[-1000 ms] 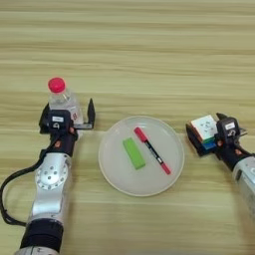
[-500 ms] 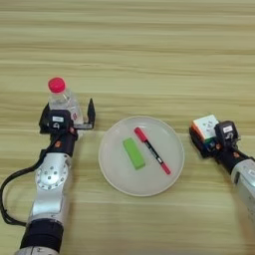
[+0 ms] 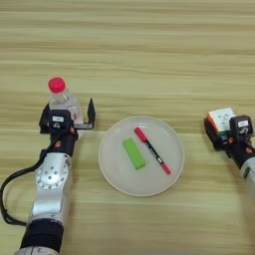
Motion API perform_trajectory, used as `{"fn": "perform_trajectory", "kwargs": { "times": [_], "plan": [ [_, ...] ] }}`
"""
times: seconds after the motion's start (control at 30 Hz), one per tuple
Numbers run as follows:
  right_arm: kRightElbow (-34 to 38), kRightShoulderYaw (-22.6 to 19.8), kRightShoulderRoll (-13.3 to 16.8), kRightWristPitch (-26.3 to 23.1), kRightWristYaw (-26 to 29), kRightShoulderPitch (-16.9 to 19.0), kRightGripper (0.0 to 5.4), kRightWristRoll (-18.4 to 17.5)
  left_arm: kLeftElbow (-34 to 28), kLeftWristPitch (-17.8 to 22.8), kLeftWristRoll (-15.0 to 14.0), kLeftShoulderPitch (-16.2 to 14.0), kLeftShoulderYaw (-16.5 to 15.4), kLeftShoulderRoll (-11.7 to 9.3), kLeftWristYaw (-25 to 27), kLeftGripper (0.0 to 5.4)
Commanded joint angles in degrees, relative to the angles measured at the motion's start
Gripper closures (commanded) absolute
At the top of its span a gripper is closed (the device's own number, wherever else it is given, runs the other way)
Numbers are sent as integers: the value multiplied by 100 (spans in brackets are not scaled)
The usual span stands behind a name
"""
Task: Move the objects on the table
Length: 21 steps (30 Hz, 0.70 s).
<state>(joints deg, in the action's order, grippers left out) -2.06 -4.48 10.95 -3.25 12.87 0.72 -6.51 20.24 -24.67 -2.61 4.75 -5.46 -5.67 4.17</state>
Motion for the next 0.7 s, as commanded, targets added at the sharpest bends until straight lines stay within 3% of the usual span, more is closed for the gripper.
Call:
{"fn": "perform_trajectory", "kwargs": {
  "times": [0.03,0.3,0.6,0.7],
  "plan": [
    [-147,-237,31,-83,-245,-38,207,28,-42,106,65,-32,45,17,-21,0],
    [-511,-479,69,-99,-558,-95,207,80,-56,104,68,-45,37,9,-47,0],
    [-723,-407,50,-99,-514,-54,207,127,-61,107,65,-49,38,0,-47,0],
    [-716,-397,46,-93,-494,-59,162,121,-62,110,69,-47,38,-1,-49,0]
  ]
}}
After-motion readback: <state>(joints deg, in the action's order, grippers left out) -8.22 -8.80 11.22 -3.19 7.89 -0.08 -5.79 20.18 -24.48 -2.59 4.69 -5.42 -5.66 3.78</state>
